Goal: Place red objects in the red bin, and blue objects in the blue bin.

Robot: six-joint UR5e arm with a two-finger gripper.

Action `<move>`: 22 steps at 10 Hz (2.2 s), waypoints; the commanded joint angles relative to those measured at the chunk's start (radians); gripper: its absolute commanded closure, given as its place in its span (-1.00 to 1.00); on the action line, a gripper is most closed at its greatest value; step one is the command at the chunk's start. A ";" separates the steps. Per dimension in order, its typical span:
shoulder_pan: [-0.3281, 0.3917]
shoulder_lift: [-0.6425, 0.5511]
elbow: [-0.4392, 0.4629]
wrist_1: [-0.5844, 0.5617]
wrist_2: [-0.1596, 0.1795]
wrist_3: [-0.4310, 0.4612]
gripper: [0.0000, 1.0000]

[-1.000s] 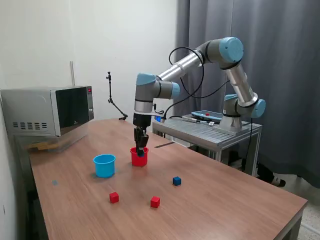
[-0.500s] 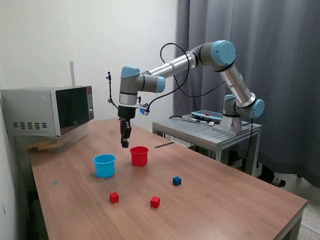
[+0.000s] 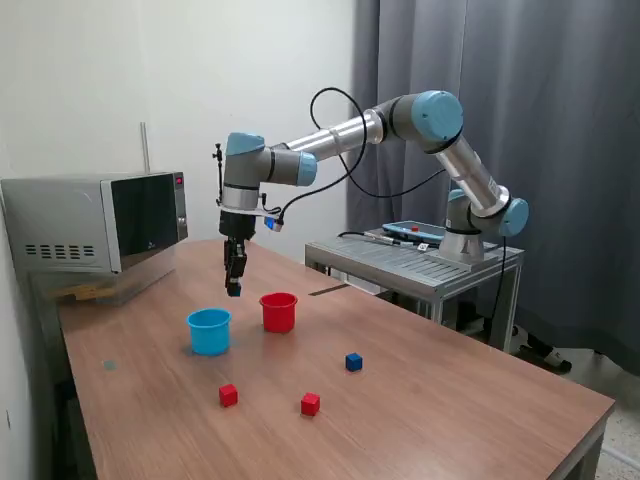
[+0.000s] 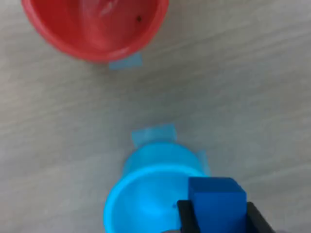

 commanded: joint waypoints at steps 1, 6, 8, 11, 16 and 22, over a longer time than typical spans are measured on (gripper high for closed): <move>-0.022 0.025 -0.088 0.020 0.001 -0.009 1.00; -0.027 0.074 -0.150 0.043 0.006 -0.026 1.00; -0.027 0.085 -0.153 0.043 0.009 -0.028 1.00; -0.024 0.100 -0.159 0.043 0.010 -0.028 1.00; -0.015 0.115 -0.155 0.043 0.010 -0.037 1.00; -0.012 0.131 -0.144 0.042 0.012 -0.037 1.00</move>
